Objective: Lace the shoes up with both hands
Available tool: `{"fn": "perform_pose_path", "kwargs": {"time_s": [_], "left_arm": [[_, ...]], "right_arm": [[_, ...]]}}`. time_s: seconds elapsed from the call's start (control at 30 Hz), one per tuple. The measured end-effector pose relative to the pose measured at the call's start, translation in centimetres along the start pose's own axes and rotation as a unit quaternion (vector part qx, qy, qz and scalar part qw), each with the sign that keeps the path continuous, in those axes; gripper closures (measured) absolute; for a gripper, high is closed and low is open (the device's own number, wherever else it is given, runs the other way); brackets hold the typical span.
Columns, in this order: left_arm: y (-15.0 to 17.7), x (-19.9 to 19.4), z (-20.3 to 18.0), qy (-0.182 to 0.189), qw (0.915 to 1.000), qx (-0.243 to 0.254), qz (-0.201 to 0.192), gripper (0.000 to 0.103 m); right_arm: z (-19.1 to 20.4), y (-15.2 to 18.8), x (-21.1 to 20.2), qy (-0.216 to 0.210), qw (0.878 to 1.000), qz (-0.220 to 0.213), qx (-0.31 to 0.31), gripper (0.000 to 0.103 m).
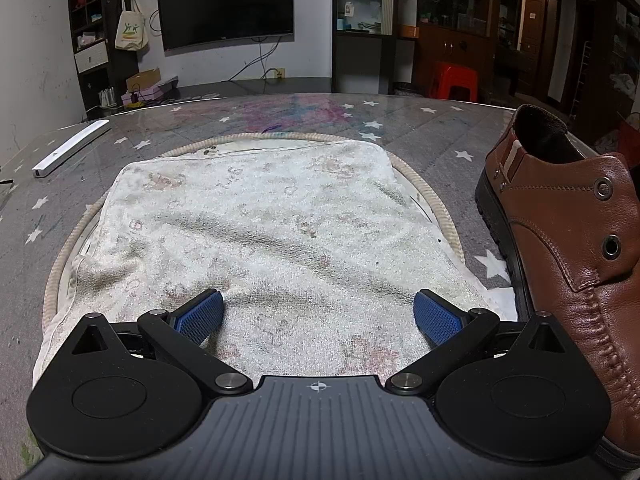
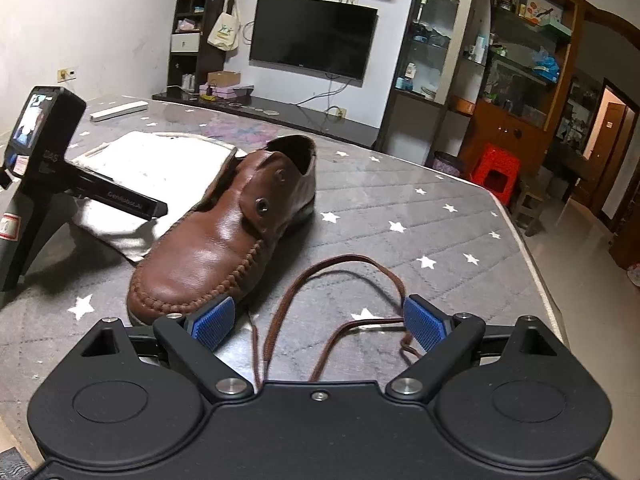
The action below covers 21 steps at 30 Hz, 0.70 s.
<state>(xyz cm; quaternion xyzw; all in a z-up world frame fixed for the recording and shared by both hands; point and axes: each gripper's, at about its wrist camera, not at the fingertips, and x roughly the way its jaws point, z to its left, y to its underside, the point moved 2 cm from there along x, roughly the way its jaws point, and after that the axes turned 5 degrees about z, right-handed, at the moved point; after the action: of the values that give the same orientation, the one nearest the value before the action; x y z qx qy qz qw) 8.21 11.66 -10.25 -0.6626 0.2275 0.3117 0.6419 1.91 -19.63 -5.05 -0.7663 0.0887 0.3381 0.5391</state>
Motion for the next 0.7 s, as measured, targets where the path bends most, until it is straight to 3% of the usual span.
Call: {"fn": "perform_pose_path", "kwargs": {"time_s": [0.7], "left_arm": [[0.01, 0.04, -0.07, 0.0, 1.0, 0.0, 0.0, 0.0]], "right_arm": [[0.33, 0.35, -0.71, -0.002, 1.0, -0.005, -0.004, 0.01]]}}
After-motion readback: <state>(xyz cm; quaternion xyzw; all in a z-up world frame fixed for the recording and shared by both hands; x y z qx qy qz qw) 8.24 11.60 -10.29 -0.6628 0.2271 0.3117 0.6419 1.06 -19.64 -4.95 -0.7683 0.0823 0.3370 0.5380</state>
